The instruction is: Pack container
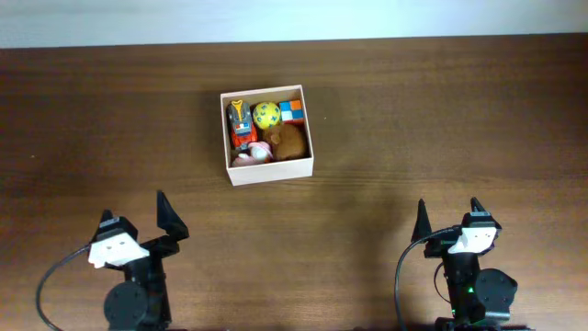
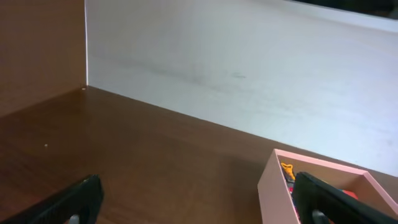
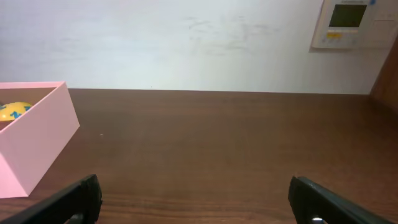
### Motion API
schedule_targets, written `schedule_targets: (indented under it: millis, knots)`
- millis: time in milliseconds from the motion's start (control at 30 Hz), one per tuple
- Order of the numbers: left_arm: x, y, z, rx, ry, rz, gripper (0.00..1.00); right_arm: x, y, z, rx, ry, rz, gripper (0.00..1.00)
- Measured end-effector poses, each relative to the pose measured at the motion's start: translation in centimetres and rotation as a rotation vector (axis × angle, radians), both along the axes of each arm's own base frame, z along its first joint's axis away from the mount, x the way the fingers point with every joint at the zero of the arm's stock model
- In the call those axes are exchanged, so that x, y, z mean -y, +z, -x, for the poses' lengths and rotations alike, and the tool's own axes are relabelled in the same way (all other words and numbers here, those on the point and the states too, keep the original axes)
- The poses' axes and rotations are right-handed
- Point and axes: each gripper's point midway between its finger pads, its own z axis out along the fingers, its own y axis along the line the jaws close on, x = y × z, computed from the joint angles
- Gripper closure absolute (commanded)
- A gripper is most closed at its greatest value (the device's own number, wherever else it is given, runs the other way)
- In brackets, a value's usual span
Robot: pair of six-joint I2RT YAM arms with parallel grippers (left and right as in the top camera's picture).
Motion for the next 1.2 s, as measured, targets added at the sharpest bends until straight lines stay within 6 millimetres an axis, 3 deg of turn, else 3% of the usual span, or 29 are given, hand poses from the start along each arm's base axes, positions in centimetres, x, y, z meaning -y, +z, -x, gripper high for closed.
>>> schedule_targets:
  millis: [500,1200]
  knots:
    - [0.9,-2.8,-0.2,0.031,-0.052,0.0,0.01,0.0,0.0,0.0,0.0,0.0,0.0,0.01]
    - [1.6,-4.7,-0.5,0.007,-0.097,0.0,0.01,0.0,0.0,0.0,0.0,0.0,0.0,0.01]
